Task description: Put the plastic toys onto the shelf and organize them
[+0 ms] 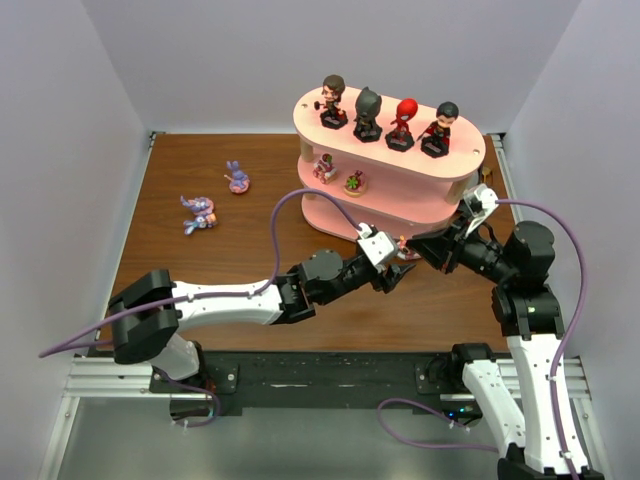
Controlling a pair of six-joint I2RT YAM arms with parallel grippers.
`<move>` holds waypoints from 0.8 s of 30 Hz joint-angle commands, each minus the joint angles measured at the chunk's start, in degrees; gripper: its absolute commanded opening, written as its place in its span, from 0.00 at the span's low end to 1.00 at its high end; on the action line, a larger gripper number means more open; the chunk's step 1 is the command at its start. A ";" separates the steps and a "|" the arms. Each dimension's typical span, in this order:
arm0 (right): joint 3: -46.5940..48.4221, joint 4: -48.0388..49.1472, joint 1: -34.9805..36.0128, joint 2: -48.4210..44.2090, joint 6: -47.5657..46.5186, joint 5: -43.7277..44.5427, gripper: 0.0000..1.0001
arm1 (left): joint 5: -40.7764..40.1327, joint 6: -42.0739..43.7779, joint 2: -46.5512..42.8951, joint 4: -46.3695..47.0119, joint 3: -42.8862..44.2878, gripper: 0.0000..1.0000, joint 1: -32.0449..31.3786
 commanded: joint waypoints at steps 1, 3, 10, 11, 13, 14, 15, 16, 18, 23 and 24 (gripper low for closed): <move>-0.10 0.50 0.59 -0.52 -0.90 -0.48 0.00 | -1.22 -0.92 0.39 2.94 2.65 0.56 -0.49; -0.10 0.32 0.68 -0.52 -1.07 -0.30 0.00 | -1.57 -0.92 0.39 3.02 2.65 0.49 -0.49; -0.36 -0.47 1.03 -0.61 -1.77 0.49 0.00 | -2.63 -0.92 0.13 3.90 2.21 0.40 -0.58; -0.45 -0.38 1.12 -0.70 -1.77 0.67 0.00 | -2.63 -0.92 0.13 4.08 2.21 0.44 -0.58; -0.45 -0.38 1.12 -0.70 -1.77 0.67 0.00 | -2.72 -0.92 -0.05 4.60 1.95 0.57 -0.58; -0.45 -0.47 1.21 -0.61 -1.77 0.67 0.00 | -2.72 -1.09 -0.05 4.87 1.95 0.59 -0.58; -0.45 -0.38 1.21 -0.70 -1.69 0.67 0.00 | -2.63 -1.18 -0.05 5.04 1.69 0.61 -0.58; -0.45 -0.47 1.29 -0.61 -1.69 0.75 0.00 | -2.72 -1.36 -0.22 5.57 1.42 0.63 -0.58; -0.36 -0.47 1.21 -0.52 -1.69 0.76 0.00 | -2.72 -1.53 -0.31 6.62 1.07 0.65 -0.58; -0.27 -0.47 1.29 -0.61 -1.69 0.84 0.00 | -2.89 -1.53 -0.05 6.19 1.33 0.62 -0.58; -0.27 -0.47 1.21 -0.61 -1.60 0.76 0.00 | -2.81 -1.53 -0.05 5.84 1.42 0.61 -0.58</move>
